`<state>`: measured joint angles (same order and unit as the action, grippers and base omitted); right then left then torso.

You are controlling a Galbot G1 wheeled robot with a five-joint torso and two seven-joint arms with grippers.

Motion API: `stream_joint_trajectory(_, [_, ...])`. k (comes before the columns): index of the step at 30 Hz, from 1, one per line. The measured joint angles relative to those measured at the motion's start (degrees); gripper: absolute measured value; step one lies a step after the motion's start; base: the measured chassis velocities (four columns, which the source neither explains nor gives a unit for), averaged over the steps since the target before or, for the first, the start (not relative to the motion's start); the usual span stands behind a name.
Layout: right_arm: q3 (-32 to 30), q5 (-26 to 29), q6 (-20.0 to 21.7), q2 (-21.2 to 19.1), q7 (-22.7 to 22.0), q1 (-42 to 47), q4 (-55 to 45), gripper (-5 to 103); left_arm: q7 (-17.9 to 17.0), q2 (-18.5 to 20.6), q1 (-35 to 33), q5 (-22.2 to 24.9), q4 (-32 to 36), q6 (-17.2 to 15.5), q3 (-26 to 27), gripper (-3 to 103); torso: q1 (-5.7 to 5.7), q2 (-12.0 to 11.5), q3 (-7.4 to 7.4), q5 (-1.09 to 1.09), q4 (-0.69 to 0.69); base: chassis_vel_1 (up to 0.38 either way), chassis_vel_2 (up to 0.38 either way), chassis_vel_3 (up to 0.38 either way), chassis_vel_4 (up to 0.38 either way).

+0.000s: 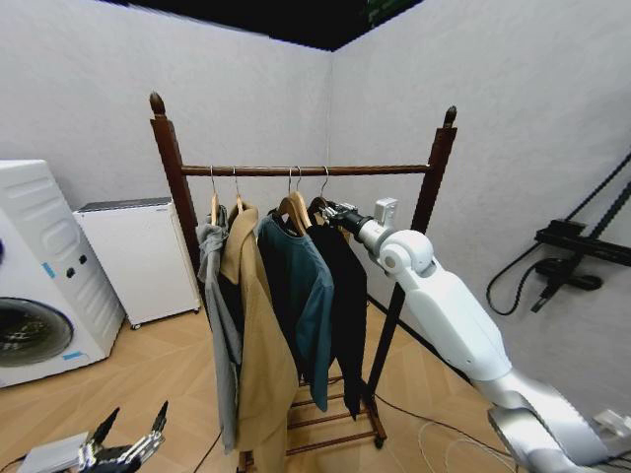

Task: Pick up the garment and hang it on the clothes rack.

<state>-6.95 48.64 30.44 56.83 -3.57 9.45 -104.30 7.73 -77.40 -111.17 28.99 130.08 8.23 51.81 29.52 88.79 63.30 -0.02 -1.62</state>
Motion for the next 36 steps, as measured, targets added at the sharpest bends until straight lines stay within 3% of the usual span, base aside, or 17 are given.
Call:
stream_joint_trajectory(2, [-3.78, 2.32, 0.44, -2.47, -1.82, 4.13, -5.69, 47, 0.02, 0.0, 0.0, 0.0, 0.0, 0.0, 0.0, 100, 0.0, 0.0, 0.0, 0.03, -0.01, 0.0, 0.0, 0.0, 0.0])
stream_joint_trajectory(3, [-3.78, 2.32, 0.44, -2.47, -1.82, 4.13, -5.69, 47, 0.02, 0.0, 0.0, 0.0, 0.0, 0.0, 0.0, 100, 0.0, 0.0, 0.0, 0.03, -0.01, 0.0, 0.0, 0.0, 0.0])
stream_joint_trajectory(6, [-10.81, 4.75, 0.0, -6.36, -5.9, 15.6, -16.36, 63, 0.0, 0.0, 0.0, 0.0, 0.0, 0.0, 0.0, 100, 0.0, 0.0, 0.01, 0.05, -0.03, 0.0, 0.0, 0.0, 0.0])
stream_joint_trajectory(7, [-10.81, 4.75, 0.0, -6.36, -5.9, 15.6, -16.36, 63, 0.0, 0.0, 0.0, 0.0, 0.0, 0.0, 0.0, 100, 0.0, 0.0, 0.01, 0.05, -0.03, 0.0, 0.0, 0.0, 0.0])
stream_joint_trajectory(9, [-18.6, 4.08, 0.61, -7.32, -6.84, 25.6, -23.18, 74, -0.01, 0.0, 0.0, 0.0, 0.0, 0.0, 0.0, 100, -0.01, 0.01, -0.01, 0.01, -0.03, 0.0, 0.0, 0.0, 0.0])
stream_joint_trajectory(11, [-21.07, 3.07, 0.81, -7.27, -6.89, 29.33, -24.86, 80, 0.01, 0.0, 0.0, 0.0, 0.0, 0.0, 0.0, 100, -0.01, 0.01, -0.01, 0.01, -0.04, 0.0, 0.0, 0.0, 0.0])
stream_joint_trajectory(13, [-28.34, -0.2, 0.92, -5.87, -6.9, 42.25, -28.94, 90, 0.01, 0.0, 0.0, 0.0, 0.0, 0.0, 0.0, 100, -0.01, 0.0, 0.0, 0.07, -0.03, 0.0, 0.0, 0.0, 0.0])
stream_joint_trajectory(17, [-33.92, -2.07, 0.82, -3.75, -6.97, 51.09, -31.96, 95, -0.03, 0.0, 0.0, 0.0, 0.0, 0.0, 0.0, 100, -0.02, 0.01, 0.0, 0.01, -0.03, 0.0, 0.0, 0.0, 0.0])
stream_joint_trajectory(19, [-38.73, -6.49, -0.34, 0.11, -6.88, 60.14, -35.48, 100, -0.01, 0.0, 0.0, 0.0, 0.0, 0.0, 0.0, 100, -0.01, 0.0, 0.0, 0.02, -0.02, 0.0, 0.0, 0.0, 0.0])
stream_joint_trajectory(20, [-38.73, -6.49, -0.34, 0.11, -6.88, 60.14, -35.48, 100, -0.01, 0.0, 0.0, 0.0, 0.0, 0.0, 0.0, 100, -0.01, 0.0, 0.0, 0.02, -0.02, 0.0, 0.0, 0.0, 0.0])
stream_joint_trajectory(23, [-41.75, -14.21, -3.59, 7.21, -5.74, 68.95, -38.74, 100, 0.0, 0.0, 0.0, 0.0, 0.0, 0.0, 0.0, 100, -0.01, 0.0, 0.0, 0.02, -0.04, -0.015, -0.036, -0.045, -0.019])
stream_joint_trajectory(24, [-41.75, -14.21, -3.59, 7.21, -5.74, 68.95, -38.74, 100, 0.0, 0.0, 0.0, 0.0, 0.0, 0.0, 0.0, 100, -0.01, 0.0, 0.0, 0.02, -0.04, -0.033, -0.062, -0.068, -0.028])
stream_joint_trajectory(26, [-42.76, -17.47, -5.16, 11.82, -5.3, 72.19, -39.46, 100, -0.01, 0.0, 0.0, 0.0, 0.0, 0.0, 0.0, 100, -0.01, 0.0, 0.0, 0.02, -0.03, -0.017, -0.096, -0.107, -0.011])
stream_joint_trajectory(29, [-43.38, -18.71, -5.52, 13.99, -5.28, 73.61, -39.48, 100, -0.01, 0.0, 0.0, 0.0, 0.0, 0.0, 0.01, 100, -0.01, 0.0, 0.0, 0.02, -0.02, 0.001, -0.122, -0.132, -0.002])
stream_joint_trajectory(36, [-43.77, -19.46, -6.07, 15.23, -6.78, 74.05, -39.31, 100, 0.0, 0.0, 0.01, 0.0, 0.0, 0.0, 0.0, 100, 0.02, -0.01, 0.01, 0.03, -0.02, 0.006, -0.171, -0.179, 0.013])
